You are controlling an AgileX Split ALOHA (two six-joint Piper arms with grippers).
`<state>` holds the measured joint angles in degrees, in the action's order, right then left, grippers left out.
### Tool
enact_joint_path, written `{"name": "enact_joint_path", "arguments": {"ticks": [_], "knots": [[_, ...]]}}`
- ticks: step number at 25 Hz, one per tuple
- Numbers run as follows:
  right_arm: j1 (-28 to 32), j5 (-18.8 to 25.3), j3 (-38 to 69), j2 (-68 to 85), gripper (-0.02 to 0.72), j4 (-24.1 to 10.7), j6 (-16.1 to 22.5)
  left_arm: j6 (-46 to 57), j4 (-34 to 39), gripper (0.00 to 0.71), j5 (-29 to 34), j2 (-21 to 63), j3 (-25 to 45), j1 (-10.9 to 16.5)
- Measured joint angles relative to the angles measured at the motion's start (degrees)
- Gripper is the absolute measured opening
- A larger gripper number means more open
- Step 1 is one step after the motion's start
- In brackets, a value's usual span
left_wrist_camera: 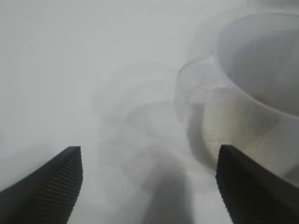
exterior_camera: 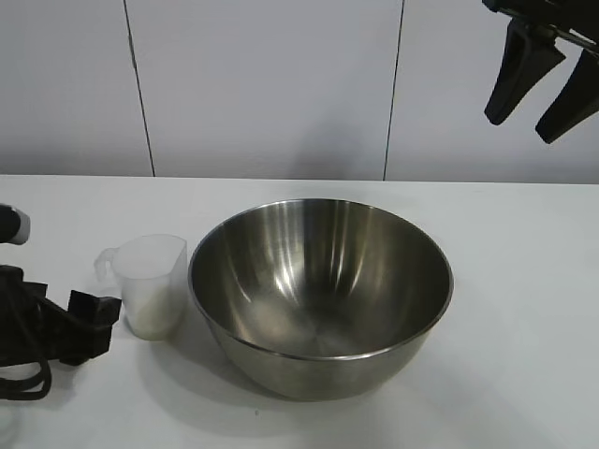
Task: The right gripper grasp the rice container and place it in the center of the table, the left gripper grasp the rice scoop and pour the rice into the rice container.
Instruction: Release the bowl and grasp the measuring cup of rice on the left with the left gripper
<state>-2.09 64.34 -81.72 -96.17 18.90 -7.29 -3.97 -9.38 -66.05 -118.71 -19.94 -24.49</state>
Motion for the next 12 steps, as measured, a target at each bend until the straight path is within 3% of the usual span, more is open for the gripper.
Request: {"name": "enact_joint_path", "arguments": {"ticks": [12], "knots": [[0.0, -0.4, 0.0, 0.0, 0.371, 0.0, 0.0, -2.3, -0.5, 0.571, 0.0, -2.5, -5.5, 0.9]]}}
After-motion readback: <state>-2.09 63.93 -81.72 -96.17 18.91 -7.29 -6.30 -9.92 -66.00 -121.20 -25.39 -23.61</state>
